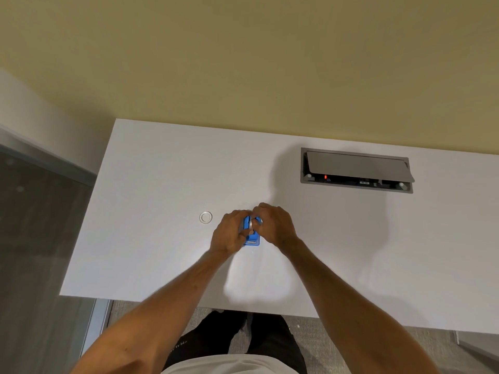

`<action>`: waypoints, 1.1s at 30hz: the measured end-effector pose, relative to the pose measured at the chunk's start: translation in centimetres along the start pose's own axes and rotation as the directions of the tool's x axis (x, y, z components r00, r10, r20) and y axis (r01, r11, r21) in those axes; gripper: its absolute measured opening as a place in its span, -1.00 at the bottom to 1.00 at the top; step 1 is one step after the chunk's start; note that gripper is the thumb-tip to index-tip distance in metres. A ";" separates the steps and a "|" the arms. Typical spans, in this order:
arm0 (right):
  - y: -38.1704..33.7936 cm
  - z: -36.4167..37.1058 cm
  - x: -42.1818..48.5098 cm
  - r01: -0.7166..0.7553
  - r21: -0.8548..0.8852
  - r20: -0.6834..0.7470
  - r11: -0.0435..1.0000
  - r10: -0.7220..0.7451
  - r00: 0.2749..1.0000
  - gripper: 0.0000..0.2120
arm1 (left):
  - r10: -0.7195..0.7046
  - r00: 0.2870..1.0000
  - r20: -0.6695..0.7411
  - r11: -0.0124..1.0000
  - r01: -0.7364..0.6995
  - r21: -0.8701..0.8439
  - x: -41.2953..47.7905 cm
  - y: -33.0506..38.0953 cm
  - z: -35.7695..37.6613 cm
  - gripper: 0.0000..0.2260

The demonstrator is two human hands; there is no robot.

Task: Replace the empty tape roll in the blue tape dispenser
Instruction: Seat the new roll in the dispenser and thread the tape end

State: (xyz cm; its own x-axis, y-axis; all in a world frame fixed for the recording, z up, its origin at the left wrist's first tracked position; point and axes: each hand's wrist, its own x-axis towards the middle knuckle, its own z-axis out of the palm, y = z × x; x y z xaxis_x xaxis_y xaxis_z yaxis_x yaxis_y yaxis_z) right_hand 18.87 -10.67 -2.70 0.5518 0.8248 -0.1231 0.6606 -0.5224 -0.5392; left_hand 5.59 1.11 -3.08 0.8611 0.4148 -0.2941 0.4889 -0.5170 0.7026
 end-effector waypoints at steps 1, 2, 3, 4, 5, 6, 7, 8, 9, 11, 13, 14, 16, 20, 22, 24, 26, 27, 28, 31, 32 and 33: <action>0.1 -0.1 0.1 0.001 0.003 0.006 1.000 -0.001 1.000 -0.80 | 0.003 1.000 -0.004 1.000 -0.003 -0.008 0.1 -0.1 0.1 -0.66; 0.1 -0.2 0.2 0.007 0.007 0.009 1.000 -0.007 1.000 -0.81 | 0.000 1.000 -0.004 1.000 0.000 -0.018 0.1 0.0 0.2 -0.68; 0.1 -0.3 0.2 0.018 0.006 0.006 1.000 -0.018 1.000 -0.81 | -0.008 1.000 -0.002 1.000 0.008 -0.030 0.1 0.1 0.2 -0.70; 0.1 -0.4 0.1 0.031 0.000 0.003 1.000 -0.031 1.000 -0.81 | -0.019 1.000 0.005 0.999 0.019 -0.046 0.1 0.2 0.1 -0.70; 0.1 -0.5 -0.1 0.041 -0.008 -0.003 0.999 -0.041 0.999 -0.82 | -0.024 1.000 0.011 0.998 0.025 -0.065 0.0 0.3 0.0 -0.69; 0.1 -0.5 -0.3 0.048 -0.015 -0.008 0.999 -0.048 0.999 -0.81 | -0.026 1.000 0.009 0.997 0.027 -0.079 -0.1 0.5 0.0 -0.68; 0.1 -0.6 -0.4 0.052 -0.019 -0.013 0.998 -0.052 0.999 -0.80 | -0.027 1.000 0.007 0.996 0.027 -0.088 -0.1 0.4 0.1 -0.67; 0.0 -0.5 -0.5 0.057 -0.024 -0.016 0.998 -0.057 0.998 -0.79 | -0.027 1.000 0.002 0.995 0.027 -0.093 -0.2 0.4 0.1 -0.67; 0.0 -0.6 -0.6 0.064 -0.029 -0.018 0.998 -0.065 0.998 -0.78 | -0.028 1.000 -0.001 0.995 0.028 -0.095 -0.2 0.3 0.1 -0.67; 0.0 -0.6 -0.4 0.082 -0.043 -0.020 0.996 -0.083 0.996 -0.77 | -0.035 0.999 -0.004 0.996 0.034 -0.084 -0.2 0.3 0.0 -0.69; 0.0 -0.6 -0.1 0.094 -0.058 -0.035 0.994 -0.096 0.995 -0.78 | -0.030 1.000 0.001 0.997 0.030 -0.069 -0.1 0.3 0.0 -0.69; -0.1 -0.7 0.0 0.095 -0.061 -0.043 0.994 -0.098 0.994 -0.79 | -0.032 0.999 0.004 0.997 0.033 -0.064 -0.1 0.3 0.0 -0.69; -0.1 -0.8 0.2 0.098 -0.061 -0.046 0.993 -0.101 0.994 -0.81 | -0.050 0.999 0.003 0.997 0.050 -0.054 0.0 0.4 0.1 -0.68; -0.1 -1.0 0.6 0.071 -0.101 -0.002 0.992 -0.072 0.997 -0.82 | -0.064 0.998 0.006 0.997 0.064 -0.053 0.1 0.0 0.4 -0.65; 0.1 -0.8 0.4 0.062 -0.129 0.030 0.990 -0.059 0.998 -0.75 | -0.056 0.998 0.009 0.997 0.057 -0.055 0.0 -0.1 0.4 -0.62; 0.4 -0.5 -0.1 0.061 -0.152 0.036 0.986 -0.056 0.998 -0.70 | -0.034 0.999 0.004 0.998 0.034 -0.046 -0.2 -0.2 0.5 -0.61; 0.5 -0.3 -0.5 0.054 -0.171 0.020 0.984 -0.051 0.998 -0.72 | -0.021 1.000 0.000 0.999 0.021 -0.038 -0.1 -0.3 0.6 -0.63; 0.4 -0.3 -0.5 0.049 -0.186 0.011 0.981 -0.048 0.999 -0.72 | -0.021 1.000 -0.003 0.999 0.021 -0.035 -0.1 -0.3 0.6 -0.62; 0.4 -0.3 -0.5 0.047 -0.198 0.004 0.979 -0.047 0.999 -0.73 | -0.025 1.000 -0.006 0.999 0.024 -0.028 0.0 -0.2 0.7 -0.62; 0.0 -0.6 0.0 0.050 -0.237 -0.003 0.970 -0.052 0.999 -0.73 | -0.025 0.999 -0.020 1.000 0.025 -0.001 0.4 -0.1 0.7 -0.62; -0.1 -0.7 0.2 0.054 -0.248 -0.002 0.967 -0.056 0.998 -0.73 | -0.029 0.999 -0.025 1.000 0.029 0.002 0.5 -0.1 0.7 -0.63; -0.2 -0.9 0.4 0.059 -0.255 -0.006 0.965 -0.063 0.998 -0.73 | -0.032 0.999 -0.028 0.999 0.032 0.003 0.6 -0.1 0.8 -0.64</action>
State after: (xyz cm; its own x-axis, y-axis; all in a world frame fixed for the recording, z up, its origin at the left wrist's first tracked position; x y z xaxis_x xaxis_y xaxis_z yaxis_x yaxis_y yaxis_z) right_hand 19.37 -10.46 -1.92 0.5124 0.8546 -0.0843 0.7999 -0.5107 -0.3154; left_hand 6.16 0.78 -3.84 0.8410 0.4515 -0.2979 0.5163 -0.5055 0.6913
